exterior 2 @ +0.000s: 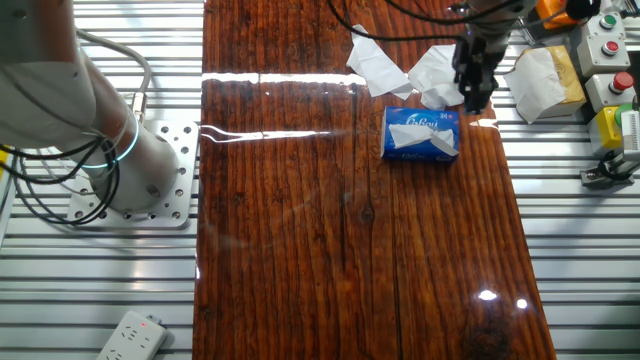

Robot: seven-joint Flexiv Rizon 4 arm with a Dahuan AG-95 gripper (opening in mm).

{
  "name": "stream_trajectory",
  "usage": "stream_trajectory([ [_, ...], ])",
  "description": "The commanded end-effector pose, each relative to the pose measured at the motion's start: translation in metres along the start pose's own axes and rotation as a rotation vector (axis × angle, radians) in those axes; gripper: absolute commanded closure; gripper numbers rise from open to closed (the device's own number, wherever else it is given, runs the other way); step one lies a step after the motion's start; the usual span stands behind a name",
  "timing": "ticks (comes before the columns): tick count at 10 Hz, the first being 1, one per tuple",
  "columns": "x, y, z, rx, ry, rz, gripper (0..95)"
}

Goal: Pull out a napkin

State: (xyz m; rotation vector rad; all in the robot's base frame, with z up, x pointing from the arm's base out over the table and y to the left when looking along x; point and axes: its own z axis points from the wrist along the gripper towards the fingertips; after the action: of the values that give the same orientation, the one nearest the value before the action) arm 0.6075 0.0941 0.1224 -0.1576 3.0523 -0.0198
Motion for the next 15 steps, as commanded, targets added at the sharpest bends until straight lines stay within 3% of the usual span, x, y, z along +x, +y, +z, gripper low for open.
stream_trajectory([
  [1, 0.007, -0.005, -0.002, 0.004, -0.001, 0.010, 95.0],
  [6, 0.029, -0.011, -0.003, 0.004, -0.005, 0.019, 95.0],
  [11, 0.035, -0.023, -0.007, 0.000, -0.006, -0.006, 95.0],
  [15, 0.037, -0.026, -0.007, -0.016, -0.025, 0.002, 95.0],
])
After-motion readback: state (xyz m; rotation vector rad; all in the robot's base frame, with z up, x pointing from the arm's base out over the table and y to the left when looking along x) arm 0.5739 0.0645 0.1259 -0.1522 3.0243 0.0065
